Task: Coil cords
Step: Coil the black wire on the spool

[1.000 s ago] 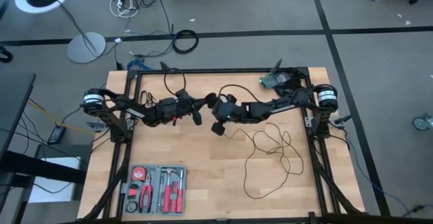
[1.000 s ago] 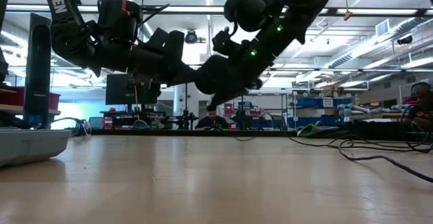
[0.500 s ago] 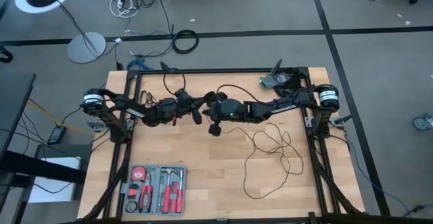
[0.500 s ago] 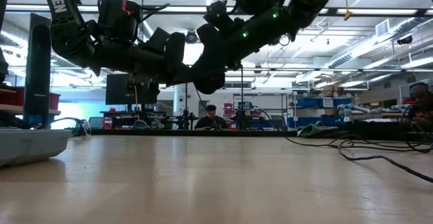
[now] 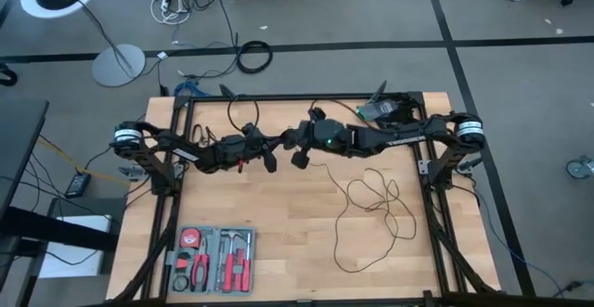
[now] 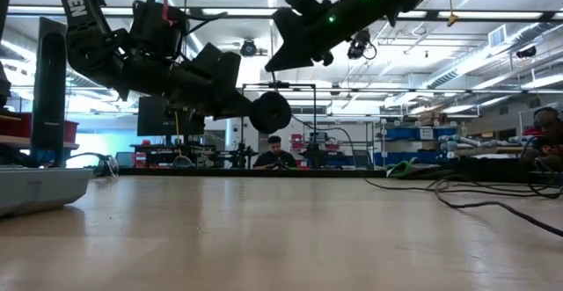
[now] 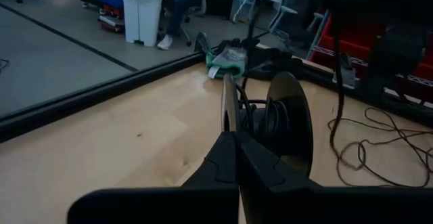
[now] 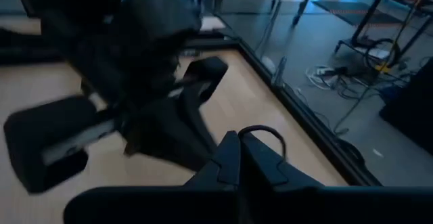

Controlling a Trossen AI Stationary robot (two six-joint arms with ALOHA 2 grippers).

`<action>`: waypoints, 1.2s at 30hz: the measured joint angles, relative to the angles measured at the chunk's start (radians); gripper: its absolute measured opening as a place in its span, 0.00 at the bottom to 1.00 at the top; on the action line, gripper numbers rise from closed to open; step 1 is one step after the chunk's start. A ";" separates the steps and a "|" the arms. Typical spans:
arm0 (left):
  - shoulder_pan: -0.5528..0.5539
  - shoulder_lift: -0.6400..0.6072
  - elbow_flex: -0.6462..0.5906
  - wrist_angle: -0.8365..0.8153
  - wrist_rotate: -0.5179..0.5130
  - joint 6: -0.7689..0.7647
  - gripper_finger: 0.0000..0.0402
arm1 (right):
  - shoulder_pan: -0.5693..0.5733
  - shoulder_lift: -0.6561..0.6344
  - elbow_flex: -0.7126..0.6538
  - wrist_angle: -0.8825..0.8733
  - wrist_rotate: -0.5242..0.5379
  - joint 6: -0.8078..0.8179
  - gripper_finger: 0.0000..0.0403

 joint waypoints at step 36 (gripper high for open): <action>0.000 0.000 0.009 0.124 0.016 -0.037 0.00 | 0.015 0.165 -0.009 -0.167 -0.067 0.170 0.00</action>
